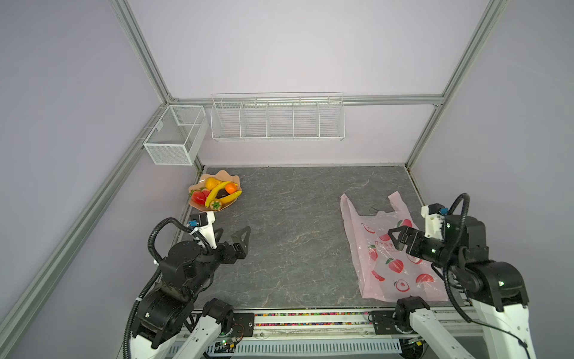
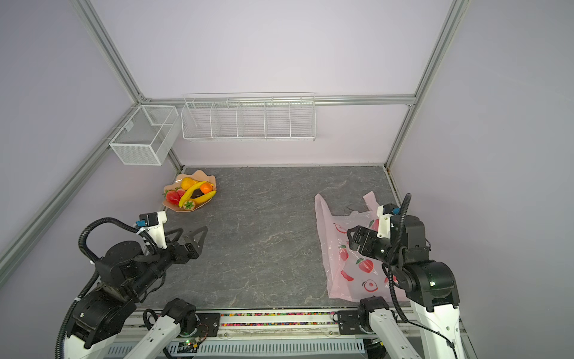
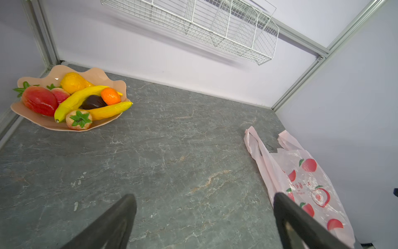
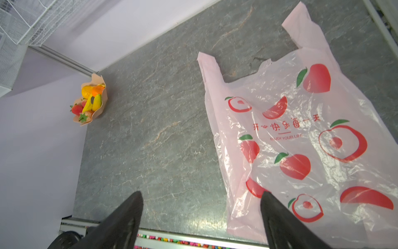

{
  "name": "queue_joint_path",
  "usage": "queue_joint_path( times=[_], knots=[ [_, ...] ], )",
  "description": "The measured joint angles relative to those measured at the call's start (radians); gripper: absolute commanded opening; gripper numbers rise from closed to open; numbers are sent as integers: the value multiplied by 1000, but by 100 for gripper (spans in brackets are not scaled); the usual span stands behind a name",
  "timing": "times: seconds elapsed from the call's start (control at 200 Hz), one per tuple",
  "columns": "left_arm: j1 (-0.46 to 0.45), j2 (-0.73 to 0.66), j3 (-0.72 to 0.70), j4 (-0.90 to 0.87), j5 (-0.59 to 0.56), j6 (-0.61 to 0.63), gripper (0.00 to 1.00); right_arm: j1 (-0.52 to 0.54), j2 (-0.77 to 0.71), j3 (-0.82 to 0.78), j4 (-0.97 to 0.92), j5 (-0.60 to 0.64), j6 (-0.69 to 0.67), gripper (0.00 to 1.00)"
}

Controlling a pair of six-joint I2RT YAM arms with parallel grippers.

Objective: Place the fruits into the plastic bag
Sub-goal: Pick up the plastic bag from the middle-right of the table.

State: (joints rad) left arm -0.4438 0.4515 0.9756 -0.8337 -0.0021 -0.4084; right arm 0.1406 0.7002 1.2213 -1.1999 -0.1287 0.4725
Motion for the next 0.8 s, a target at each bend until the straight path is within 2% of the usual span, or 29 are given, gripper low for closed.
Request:
queue_joint_path(
  times=[0.255, 0.365, 0.615, 0.68, 0.8],
  knots=[
    [-1, -2, 27, -95, 55, -19, 99, 1, -5, 26, -153, -79, 9, 88],
    [-1, -3, 61, -138, 63, -22, 99, 2, -3, 26, -216, -106, 6, 91],
    [-1, -9, 81, -229, 75, -32, 100, 27, 22, -47, -267, -126, 3, 95],
    [-1, -10, 81, -253, 74, -33, 100, 43, 39, -55, -266, -119, 2, 96],
    [-1, -18, 83, -279, 72, -34, 100, 138, 80, -92, -245, -73, 6, 98]
  ],
)
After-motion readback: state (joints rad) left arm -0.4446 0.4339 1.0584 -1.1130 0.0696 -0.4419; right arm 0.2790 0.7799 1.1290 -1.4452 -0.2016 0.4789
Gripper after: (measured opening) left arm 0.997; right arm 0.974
